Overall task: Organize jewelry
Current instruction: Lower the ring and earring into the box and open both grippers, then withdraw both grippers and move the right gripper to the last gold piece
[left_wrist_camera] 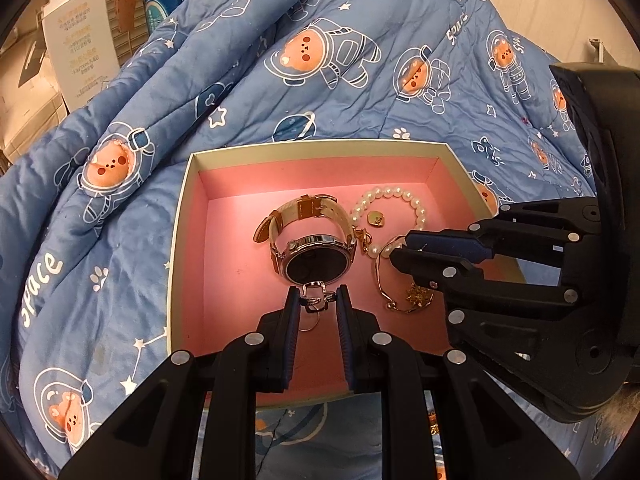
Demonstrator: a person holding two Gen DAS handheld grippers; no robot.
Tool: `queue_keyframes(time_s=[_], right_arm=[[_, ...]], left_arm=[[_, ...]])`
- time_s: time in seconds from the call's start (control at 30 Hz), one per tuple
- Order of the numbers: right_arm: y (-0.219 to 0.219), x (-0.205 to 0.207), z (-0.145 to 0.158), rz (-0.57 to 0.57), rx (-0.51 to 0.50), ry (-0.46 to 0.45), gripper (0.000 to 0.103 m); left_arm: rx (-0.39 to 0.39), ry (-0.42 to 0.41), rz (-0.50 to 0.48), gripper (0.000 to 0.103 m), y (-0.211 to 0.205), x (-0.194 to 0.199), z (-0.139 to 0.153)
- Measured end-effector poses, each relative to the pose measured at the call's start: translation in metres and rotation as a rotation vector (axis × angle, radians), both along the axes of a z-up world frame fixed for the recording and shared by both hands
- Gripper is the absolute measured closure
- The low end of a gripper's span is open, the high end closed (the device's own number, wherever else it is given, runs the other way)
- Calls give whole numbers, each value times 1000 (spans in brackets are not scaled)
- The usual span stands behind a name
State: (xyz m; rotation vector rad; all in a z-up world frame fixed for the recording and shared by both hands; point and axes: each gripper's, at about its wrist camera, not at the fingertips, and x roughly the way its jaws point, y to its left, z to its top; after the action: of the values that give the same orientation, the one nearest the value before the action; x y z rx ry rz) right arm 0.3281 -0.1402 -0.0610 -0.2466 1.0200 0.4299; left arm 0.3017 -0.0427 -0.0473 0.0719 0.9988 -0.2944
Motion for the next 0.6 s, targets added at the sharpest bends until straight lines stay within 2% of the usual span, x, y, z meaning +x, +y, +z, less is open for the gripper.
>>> queue_keyframes(time_s=[0.1,0.27,0.3,0.33,0.4,0.53,0.6], right_arm=[[1,0,-1,4,-9,-6,89],[1,-1,1,14,-8,-16,87],[1,-2,2,15,-11,-22,81],[1,-2,4,15,-14,-31,70],[0,-5,8,16,-12,-59,60],[0,-13,19,16,-11,-99,58],[-2,-19,24,6,-1,-119,55]], left_arm=[[-2,-9,2,84,1,-2,3],[-28,-37,8,73,6,-7,13],[-31,-44,9,71,7,-9,15],[-31,-54,11,69,8,-10,18],[-29,-79,25,60,11,-16,25],[-57,-132,71,47,24,-27,39],[-69,-155,103,36,32,-33,44]])
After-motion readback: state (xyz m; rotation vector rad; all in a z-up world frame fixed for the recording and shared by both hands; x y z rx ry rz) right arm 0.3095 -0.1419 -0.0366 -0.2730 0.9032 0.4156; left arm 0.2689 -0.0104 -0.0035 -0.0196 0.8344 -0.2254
